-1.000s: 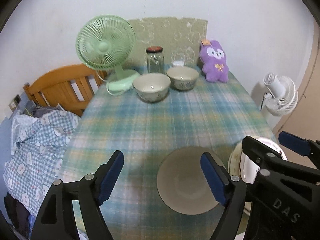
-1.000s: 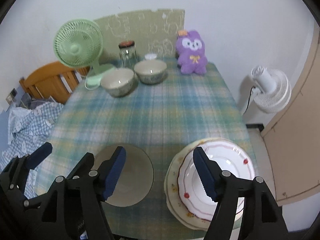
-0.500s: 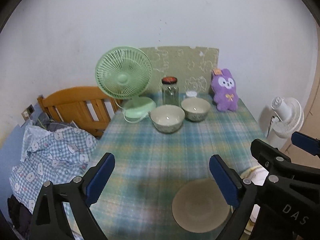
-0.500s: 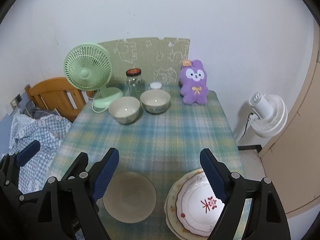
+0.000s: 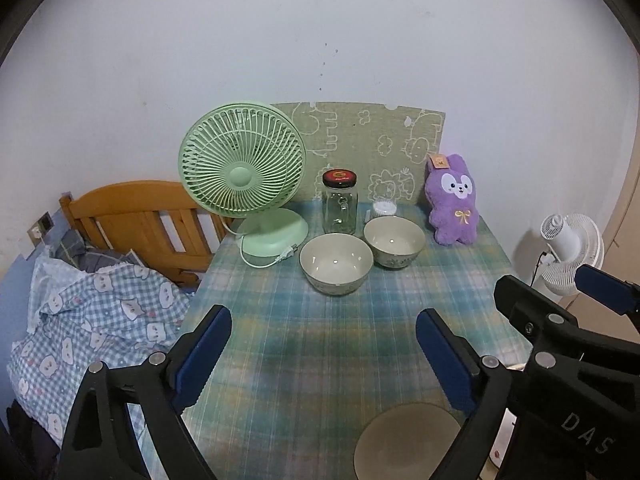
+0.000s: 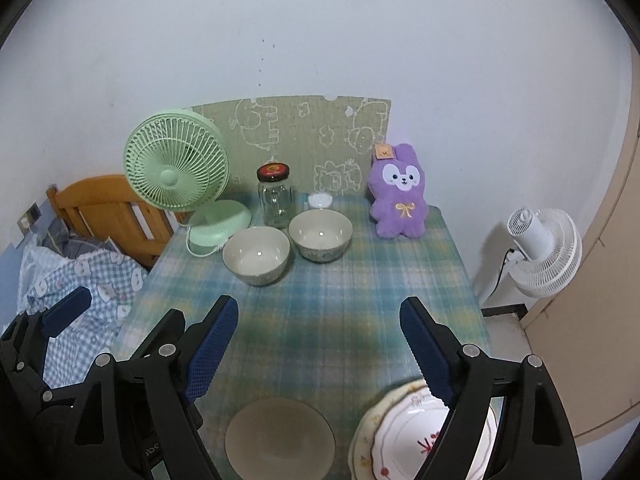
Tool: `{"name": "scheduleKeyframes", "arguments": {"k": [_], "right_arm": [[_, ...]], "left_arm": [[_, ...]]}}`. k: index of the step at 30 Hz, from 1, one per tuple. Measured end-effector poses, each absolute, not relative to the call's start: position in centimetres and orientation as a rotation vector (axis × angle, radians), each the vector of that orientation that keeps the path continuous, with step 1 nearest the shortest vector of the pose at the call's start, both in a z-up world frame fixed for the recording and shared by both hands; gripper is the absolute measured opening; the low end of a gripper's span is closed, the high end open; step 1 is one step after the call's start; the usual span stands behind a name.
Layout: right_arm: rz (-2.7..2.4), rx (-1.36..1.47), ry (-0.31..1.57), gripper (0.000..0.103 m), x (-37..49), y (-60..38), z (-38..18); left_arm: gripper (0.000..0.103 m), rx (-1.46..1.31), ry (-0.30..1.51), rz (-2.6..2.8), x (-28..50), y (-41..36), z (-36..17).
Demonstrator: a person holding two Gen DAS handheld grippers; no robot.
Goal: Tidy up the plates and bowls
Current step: 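Move both tools toward the green-rimmed pale bowl beside the glass jar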
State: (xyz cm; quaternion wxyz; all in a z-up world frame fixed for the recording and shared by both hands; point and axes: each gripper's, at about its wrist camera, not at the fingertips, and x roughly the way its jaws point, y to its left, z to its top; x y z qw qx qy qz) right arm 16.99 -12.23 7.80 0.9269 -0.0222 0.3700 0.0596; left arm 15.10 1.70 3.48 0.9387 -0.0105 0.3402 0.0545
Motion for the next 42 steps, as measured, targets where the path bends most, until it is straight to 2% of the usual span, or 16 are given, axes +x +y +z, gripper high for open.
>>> {"name": "scheduleKeyframes", "arguments": {"k": [7,32,42], "right_arm": [[0.095,-0.034,0.774,0.085,20.2,-10.7,7.0],[-0.022,-0.001,0.812,0.085,30.6,-5.6,1.3],[-0.045,0.006,0.832,0.078,34.3,-4.7,-2.0]], "left_arm": [[0.089,-0.016,0.717,0.094,18.3,3.0,2.8],[0.086,0.013,0.746,0.047,28.6,7.1,-1.9],[0.086,0.021,0.777,0.040,32.5,7.8,-4.9]]}}
